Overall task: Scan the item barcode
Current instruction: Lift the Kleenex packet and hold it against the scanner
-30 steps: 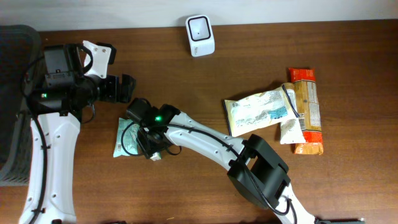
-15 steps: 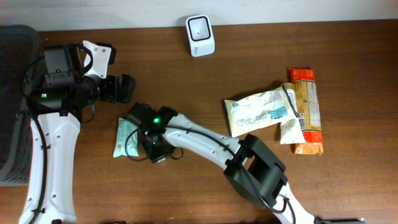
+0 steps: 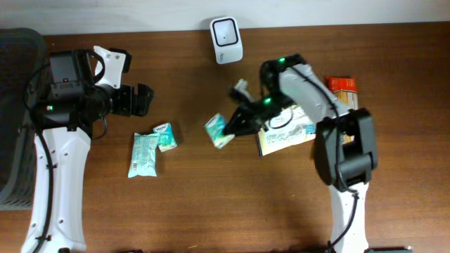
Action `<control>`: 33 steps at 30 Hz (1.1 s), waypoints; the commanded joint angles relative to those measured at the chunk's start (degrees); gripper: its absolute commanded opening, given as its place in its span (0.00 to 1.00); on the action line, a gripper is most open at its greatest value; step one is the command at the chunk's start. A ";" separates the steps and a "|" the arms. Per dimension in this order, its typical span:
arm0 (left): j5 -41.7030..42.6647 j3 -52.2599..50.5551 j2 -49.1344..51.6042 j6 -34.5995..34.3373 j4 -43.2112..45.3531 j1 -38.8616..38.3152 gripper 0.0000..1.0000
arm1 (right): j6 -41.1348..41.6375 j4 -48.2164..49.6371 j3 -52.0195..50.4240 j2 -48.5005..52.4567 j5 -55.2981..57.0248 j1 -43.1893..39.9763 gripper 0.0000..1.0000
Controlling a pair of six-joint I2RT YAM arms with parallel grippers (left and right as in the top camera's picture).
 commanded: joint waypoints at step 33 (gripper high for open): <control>0.07 0.72 -0.79 0.94 -0.04 0.11 0.99 | 27.52 0.26 42.84 -0.90 63.30 2.38 0.04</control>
